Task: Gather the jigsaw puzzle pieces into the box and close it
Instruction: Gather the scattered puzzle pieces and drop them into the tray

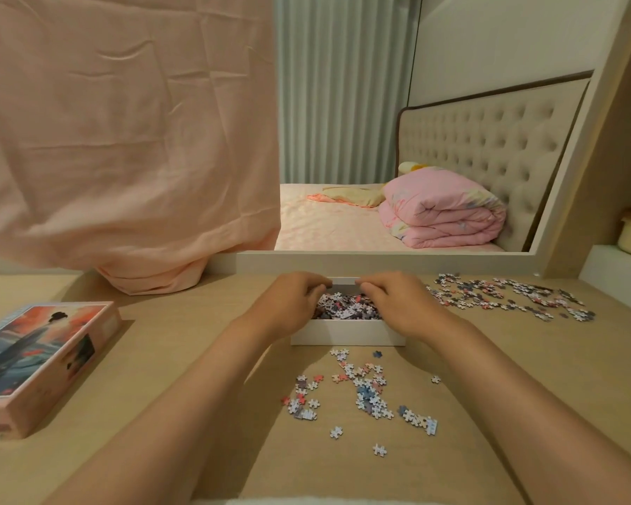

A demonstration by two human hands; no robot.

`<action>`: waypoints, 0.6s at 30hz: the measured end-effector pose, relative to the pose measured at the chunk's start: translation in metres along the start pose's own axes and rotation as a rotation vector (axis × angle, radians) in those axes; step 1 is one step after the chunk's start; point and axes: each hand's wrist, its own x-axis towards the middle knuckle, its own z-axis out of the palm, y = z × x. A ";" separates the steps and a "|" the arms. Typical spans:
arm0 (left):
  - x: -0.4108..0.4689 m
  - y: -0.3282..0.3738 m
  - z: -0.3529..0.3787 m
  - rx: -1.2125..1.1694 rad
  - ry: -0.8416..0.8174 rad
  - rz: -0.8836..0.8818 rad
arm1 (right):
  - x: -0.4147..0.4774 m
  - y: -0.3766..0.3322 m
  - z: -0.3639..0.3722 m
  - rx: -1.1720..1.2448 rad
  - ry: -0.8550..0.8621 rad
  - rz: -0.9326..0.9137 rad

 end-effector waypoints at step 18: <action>-0.009 -0.003 0.021 -0.092 0.180 0.047 | -0.012 0.006 0.009 -0.044 0.053 -0.095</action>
